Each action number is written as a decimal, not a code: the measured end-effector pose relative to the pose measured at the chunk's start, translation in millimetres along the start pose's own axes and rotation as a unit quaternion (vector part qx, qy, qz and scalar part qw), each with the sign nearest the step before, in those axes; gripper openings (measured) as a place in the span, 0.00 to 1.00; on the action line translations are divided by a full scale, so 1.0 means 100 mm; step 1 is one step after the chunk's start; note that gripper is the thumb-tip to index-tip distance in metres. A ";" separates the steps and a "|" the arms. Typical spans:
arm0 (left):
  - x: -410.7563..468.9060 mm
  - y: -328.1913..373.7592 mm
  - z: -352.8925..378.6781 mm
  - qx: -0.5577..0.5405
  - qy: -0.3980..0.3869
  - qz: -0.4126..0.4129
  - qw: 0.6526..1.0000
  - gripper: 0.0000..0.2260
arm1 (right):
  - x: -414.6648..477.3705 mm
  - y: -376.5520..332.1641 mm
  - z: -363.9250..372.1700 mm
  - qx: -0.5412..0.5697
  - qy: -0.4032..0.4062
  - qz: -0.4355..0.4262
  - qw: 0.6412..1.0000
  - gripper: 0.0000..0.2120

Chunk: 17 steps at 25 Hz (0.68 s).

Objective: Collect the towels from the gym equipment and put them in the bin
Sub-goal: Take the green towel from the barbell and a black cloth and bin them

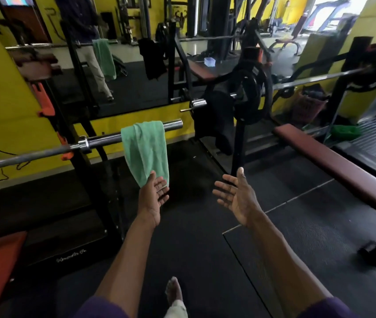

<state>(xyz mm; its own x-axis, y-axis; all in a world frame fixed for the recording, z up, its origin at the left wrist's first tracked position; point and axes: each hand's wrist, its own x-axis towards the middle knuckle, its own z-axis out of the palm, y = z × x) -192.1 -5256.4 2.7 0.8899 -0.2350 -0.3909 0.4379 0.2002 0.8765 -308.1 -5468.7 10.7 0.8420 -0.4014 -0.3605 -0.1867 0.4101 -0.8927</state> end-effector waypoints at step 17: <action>3.61 1.26 0.09 0.701 0.000 0.190 0.688 0.39 | 3.83 -1.23 0.38 0.001 0.002 0.006 1.000 0.34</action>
<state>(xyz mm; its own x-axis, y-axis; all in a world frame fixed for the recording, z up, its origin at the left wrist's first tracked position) 182.8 -5324.5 -25.4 0.9058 -0.4197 -0.0589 -0.3799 -0.8656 0.3262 56.6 -5641.8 -7.7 0.8374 -0.3997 -0.3728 -0.1958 0.4175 -0.8874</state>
